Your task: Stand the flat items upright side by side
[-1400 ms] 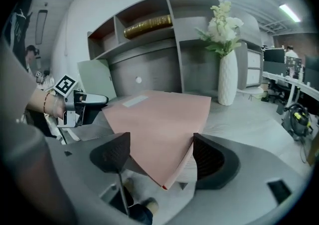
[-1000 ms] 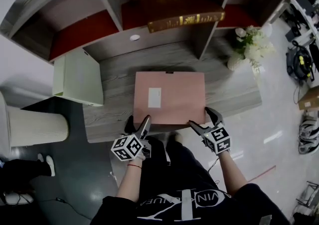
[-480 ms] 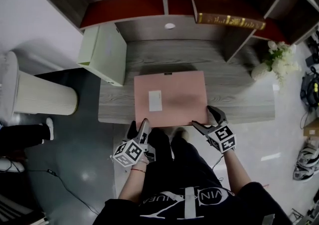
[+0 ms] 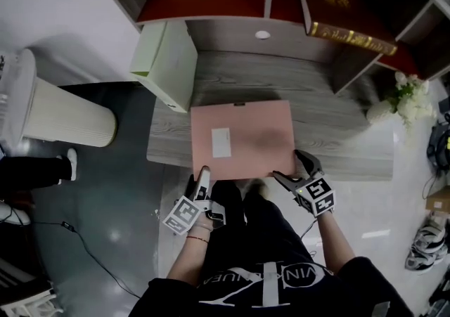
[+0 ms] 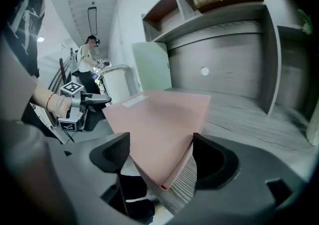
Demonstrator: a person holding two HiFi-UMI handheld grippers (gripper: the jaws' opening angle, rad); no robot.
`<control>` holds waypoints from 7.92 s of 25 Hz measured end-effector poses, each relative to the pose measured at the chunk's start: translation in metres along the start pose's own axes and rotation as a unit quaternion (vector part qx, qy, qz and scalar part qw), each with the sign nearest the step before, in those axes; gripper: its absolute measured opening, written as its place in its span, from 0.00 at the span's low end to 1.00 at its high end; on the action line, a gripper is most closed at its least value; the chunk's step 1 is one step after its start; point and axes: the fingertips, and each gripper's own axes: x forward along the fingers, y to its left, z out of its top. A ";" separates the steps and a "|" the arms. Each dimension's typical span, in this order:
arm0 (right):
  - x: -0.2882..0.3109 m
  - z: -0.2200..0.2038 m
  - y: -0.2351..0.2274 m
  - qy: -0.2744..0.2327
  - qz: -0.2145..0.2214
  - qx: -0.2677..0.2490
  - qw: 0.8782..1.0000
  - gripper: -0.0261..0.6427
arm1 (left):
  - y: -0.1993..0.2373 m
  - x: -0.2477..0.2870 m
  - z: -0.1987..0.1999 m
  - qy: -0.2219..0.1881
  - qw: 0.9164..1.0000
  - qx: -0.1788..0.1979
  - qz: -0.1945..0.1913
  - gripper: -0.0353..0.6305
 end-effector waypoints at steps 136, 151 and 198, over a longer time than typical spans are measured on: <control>0.239 0.215 0.043 -0.057 0.080 -0.115 0.989 0.62 | -0.147 0.070 0.203 -0.041 0.900 0.421 -0.103 0.49; 0.122 0.244 0.043 -0.178 0.039 -0.034 0.983 0.35 | -0.139 0.042 0.232 -0.126 0.890 0.434 -0.057 0.49; -0.096 0.188 0.078 -0.280 0.005 -0.023 0.960 0.05 | -0.149 -0.134 0.154 -0.195 0.892 0.405 -0.055 0.06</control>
